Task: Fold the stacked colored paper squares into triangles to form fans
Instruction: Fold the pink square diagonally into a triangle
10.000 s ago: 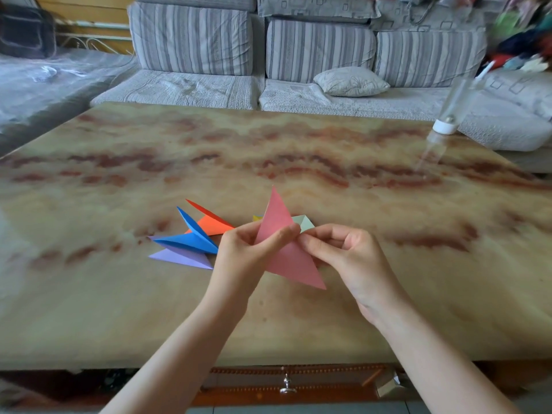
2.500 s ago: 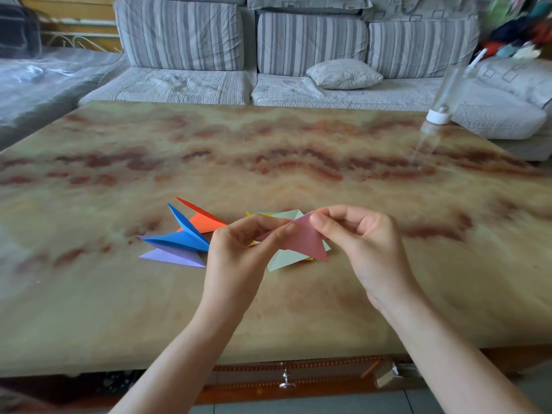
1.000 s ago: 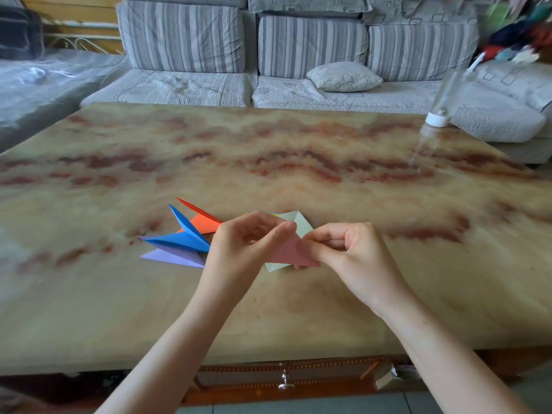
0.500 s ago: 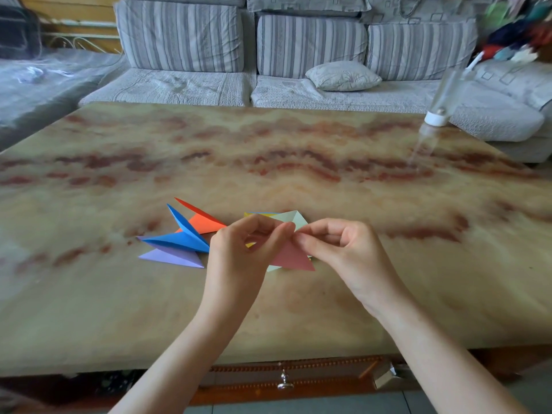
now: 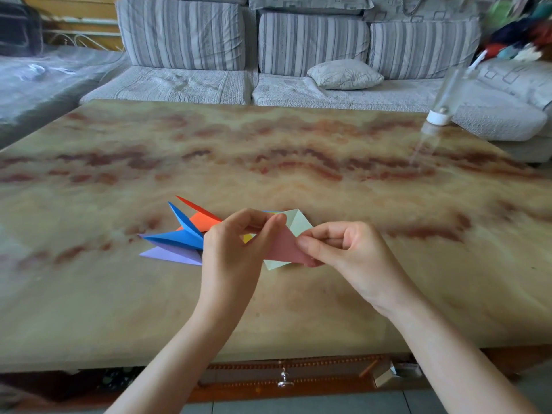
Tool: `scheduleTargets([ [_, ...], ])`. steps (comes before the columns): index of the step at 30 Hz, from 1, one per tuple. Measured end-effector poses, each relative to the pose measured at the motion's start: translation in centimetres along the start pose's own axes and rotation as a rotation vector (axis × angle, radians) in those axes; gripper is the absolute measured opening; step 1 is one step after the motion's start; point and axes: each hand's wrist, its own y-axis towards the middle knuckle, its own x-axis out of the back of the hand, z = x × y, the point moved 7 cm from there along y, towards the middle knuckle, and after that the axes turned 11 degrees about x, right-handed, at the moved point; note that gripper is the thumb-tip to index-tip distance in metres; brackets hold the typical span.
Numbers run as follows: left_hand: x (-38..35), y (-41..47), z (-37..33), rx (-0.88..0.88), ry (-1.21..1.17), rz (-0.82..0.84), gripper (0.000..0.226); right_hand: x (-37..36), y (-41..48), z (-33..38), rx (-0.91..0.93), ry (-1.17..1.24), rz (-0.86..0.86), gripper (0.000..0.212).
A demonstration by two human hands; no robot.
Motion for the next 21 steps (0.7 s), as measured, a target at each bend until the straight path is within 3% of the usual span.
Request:
scheduleTargets([
  [18, 0.8, 0.7, -0.2, -0.010, 0.025, -0.051, 0.012, 0.3, -0.7, 0.0, -0.077, -0.033, 0.144, 0.011],
  [21, 2.2, 1.7, 0.1, 0.011, -0.001, -0.123, 0.016, 0.7, -1.0, -0.1, -0.103, -0.048, 0.163, 0.010],
])
